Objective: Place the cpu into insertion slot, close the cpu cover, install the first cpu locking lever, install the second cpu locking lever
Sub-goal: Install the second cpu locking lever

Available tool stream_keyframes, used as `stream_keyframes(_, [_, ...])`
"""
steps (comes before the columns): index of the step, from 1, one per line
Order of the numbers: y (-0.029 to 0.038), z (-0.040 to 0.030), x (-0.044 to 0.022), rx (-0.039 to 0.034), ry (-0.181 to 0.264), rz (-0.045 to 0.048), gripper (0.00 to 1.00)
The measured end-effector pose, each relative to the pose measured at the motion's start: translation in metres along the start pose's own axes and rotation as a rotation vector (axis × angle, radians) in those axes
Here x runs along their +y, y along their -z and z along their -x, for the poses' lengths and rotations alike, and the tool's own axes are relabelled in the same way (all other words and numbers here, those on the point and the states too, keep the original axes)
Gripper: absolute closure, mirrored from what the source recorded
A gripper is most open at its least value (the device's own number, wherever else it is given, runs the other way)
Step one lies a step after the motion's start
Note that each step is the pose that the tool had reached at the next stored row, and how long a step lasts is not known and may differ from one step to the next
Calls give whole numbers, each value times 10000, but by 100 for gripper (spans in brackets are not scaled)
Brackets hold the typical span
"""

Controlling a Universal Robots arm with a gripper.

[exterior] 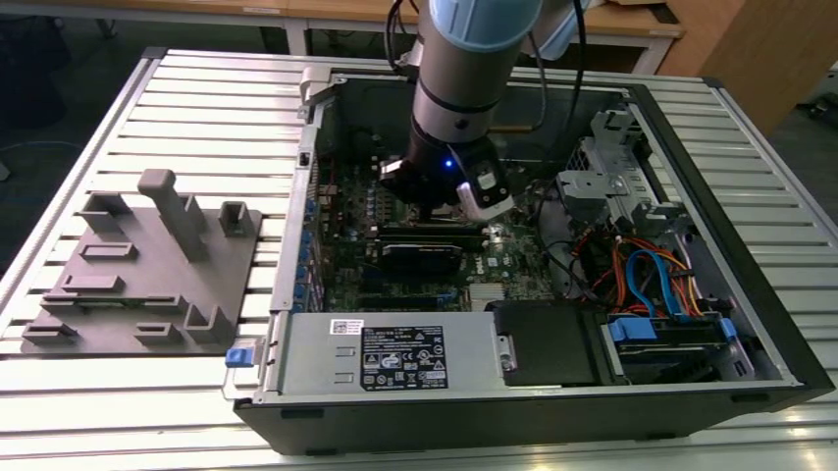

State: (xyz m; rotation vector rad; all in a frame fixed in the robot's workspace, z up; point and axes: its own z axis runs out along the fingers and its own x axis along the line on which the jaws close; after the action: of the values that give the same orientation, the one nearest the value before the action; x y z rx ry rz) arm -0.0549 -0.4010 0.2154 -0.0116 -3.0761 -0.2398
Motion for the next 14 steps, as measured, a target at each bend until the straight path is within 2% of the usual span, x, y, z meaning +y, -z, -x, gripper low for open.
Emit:
stream_keyframes(3, [-1, 0, -27, 90, -11, 43, 90])
stream_keyframes(14, [-24, -5, -112, 158, -5, 241, 90])
